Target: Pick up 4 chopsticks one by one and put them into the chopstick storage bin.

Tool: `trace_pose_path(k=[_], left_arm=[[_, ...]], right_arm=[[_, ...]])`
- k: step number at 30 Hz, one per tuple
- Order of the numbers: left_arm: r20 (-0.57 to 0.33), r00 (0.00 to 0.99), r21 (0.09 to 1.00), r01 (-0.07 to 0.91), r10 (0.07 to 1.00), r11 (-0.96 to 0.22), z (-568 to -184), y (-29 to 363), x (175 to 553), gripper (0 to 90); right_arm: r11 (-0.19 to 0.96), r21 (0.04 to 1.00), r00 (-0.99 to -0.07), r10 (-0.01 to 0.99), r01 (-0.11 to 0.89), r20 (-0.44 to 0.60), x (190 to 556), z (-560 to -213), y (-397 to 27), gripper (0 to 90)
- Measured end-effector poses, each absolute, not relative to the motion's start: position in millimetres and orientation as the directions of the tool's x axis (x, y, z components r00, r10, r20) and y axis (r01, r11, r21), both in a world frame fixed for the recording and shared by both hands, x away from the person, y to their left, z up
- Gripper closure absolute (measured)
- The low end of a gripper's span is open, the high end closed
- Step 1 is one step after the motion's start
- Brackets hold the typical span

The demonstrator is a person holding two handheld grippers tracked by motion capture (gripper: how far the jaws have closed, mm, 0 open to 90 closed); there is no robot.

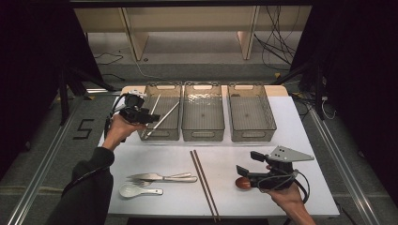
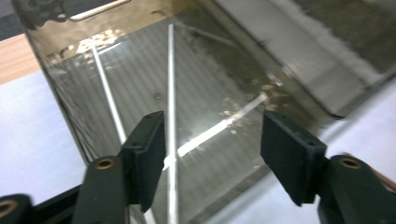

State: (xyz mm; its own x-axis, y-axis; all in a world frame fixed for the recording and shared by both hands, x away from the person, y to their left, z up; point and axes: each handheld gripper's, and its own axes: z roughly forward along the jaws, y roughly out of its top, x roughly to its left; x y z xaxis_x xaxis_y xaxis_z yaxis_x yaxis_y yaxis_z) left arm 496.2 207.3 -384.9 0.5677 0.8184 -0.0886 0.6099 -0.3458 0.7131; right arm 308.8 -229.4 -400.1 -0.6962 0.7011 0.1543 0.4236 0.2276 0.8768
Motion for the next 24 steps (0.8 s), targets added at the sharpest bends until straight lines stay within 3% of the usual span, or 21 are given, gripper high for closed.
trace_pose_path(k=[7,17,20,24], left_arm=[[-0.096,0.606,0.736,0.577,0.790,-0.354,-381,205,470,32.6],[-0.096,0.654,0.771,0.526,0.750,-0.359,-382,197,433,27.7],[-0.138,0.659,0.795,0.519,0.740,-0.314,-380,197,425,27.3],[-0.130,0.668,0.803,0.504,0.733,-0.317,-380,195,416,26.7]], right_arm=[[0.318,0.834,-0.689,0.718,0.451,0.099,312,-397,-216,26.4],[0.485,0.696,-0.721,0.689,0.530,0.070,321,-407,-179,29.1],[0.512,0.677,-0.725,0.688,0.529,0.047,323,-407,-171,29.9],[0.516,0.655,-0.720,0.691,0.552,0.062,327,-407,-166,29.9]])
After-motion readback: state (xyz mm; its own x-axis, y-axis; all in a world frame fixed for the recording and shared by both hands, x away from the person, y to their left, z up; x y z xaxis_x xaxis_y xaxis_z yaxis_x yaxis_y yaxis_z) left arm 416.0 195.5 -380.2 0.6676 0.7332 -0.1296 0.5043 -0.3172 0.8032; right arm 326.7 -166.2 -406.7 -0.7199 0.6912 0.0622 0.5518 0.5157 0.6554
